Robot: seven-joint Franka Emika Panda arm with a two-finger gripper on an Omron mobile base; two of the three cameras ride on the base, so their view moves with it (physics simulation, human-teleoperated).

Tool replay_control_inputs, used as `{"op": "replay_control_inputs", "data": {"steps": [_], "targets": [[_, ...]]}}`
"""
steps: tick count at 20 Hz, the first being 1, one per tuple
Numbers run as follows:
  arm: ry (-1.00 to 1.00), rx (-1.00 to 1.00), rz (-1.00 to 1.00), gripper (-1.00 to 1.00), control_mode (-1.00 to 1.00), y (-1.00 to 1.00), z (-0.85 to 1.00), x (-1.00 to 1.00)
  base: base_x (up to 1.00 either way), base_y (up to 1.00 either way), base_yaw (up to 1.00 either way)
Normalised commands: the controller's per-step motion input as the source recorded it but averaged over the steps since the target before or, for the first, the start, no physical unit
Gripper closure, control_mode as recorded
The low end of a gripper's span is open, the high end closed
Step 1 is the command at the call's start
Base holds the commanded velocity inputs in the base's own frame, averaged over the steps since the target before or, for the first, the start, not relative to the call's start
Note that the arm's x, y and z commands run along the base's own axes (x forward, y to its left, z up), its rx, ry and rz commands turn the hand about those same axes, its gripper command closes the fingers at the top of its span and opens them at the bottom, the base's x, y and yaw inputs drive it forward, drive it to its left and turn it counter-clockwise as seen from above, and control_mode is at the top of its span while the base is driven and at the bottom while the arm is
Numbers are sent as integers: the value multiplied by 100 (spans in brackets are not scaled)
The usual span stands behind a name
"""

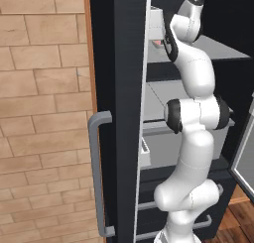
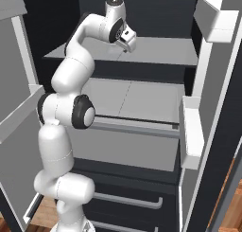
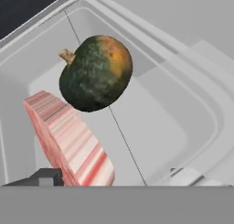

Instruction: Place the tupperware containing the steak and squash meal in the microwave. Close the microwave door and press the start button to reheat the meal.

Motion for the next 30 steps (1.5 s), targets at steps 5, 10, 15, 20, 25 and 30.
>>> {"op": "replay_control_inputs", "data": {"steps": [5, 10, 15, 20, 25, 30], "targets": [[-1, 0, 0, 100, -100, 0, -50, 9, 0, 0, 0], [-2, 0, 0, 100, -100, 0, -16, 3, 0, 0, 0], [-5, 0, -1, 100, -100, 0, -8, 0, 0, 0, 0], [-3, 0, -10, 100, -100, 0, -14, -1, 0, 0, 0], [0, 0, -19, 100, -100, -8, -6, -22, 0, 0, 0], [0, 0, -22, 100, -100, -18, 0, -43, 0, 0, 0]]}}
